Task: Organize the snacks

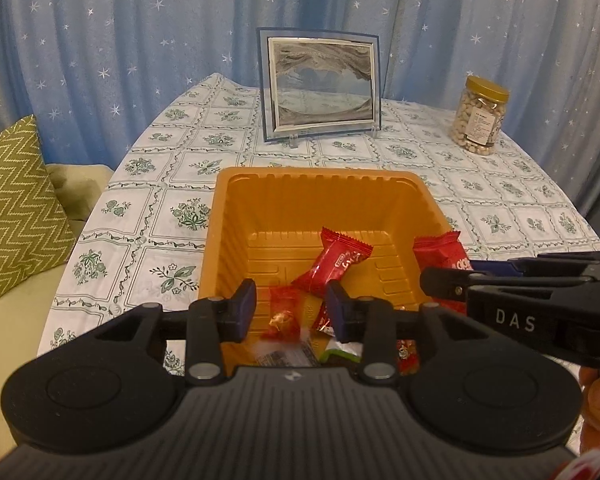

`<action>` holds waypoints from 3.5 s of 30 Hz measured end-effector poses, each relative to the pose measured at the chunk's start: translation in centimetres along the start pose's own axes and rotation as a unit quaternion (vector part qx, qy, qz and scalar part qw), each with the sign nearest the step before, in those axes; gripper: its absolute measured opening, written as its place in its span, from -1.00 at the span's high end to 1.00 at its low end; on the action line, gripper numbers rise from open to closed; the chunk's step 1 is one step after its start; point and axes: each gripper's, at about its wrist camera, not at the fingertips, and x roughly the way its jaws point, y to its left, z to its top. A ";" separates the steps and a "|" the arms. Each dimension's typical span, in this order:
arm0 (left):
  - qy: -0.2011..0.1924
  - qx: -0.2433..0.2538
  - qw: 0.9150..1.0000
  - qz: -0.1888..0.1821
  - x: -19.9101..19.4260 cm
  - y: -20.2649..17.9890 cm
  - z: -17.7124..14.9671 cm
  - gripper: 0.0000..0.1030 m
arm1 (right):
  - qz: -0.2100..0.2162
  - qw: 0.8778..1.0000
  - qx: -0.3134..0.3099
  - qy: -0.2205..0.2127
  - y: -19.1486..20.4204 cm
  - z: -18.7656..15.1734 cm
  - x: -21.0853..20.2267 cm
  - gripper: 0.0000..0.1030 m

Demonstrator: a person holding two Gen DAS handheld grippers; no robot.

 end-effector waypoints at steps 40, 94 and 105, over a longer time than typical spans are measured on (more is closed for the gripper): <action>-0.036 -0.050 0.998 0.013 -17.6 -0.6 -6.9 -1.00 | -0.026 0.999 0.026 -0.021 2.5 -6.6 -15.8 -0.58; -0.054 -0.020 0.996 0.068 -31.7 -6.5 -12.7 -1.00 | -0.062 0.995 0.014 -0.071 5.9 -14.7 -32.7 -0.65; -0.056 -0.021 0.996 0.066 -31.8 -6.5 -12.8 -1.00 | -0.065 0.995 0.014 -0.071 5.9 -14.8 -32.6 -0.65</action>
